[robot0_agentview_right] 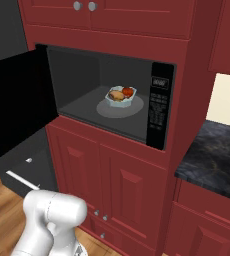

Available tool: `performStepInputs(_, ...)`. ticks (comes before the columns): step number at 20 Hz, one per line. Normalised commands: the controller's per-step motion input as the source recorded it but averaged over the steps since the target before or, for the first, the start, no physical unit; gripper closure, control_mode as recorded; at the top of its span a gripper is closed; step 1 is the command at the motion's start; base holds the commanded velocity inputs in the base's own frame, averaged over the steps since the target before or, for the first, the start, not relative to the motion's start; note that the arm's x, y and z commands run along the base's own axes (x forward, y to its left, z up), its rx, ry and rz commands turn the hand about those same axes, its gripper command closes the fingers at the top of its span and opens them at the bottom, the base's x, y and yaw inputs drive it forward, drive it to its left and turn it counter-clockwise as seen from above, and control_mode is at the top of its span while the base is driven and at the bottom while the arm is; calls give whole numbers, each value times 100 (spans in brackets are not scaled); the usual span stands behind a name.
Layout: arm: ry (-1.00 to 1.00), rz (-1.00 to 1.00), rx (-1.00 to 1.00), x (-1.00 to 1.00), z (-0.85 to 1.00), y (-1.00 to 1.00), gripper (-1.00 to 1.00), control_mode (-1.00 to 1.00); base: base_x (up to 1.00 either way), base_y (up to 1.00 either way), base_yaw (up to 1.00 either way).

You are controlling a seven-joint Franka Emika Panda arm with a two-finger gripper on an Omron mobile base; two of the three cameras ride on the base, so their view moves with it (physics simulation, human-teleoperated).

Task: Place the tupperware containing the chicken drumstick and tomato meal in the microwave. Close the microwave door and press the start button to reheat the meal.

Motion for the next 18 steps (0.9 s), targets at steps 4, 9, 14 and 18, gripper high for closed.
performStepInputs(4, -1, -1, -35, 0, -27, 68, -100, -100, 0, 0, 0)
performStepInputs(9, -8, -3, -36, 1, -76, 59, -100, -100, 0, 0, 0)
performStepInputs(14, -15, -2, -28, 0, -33, 80, -100, -100, 0, 0, 0)
performStepInputs(18, -9, -2, -19, 1, -14, 86, -100, -100, 0, 0, 0)
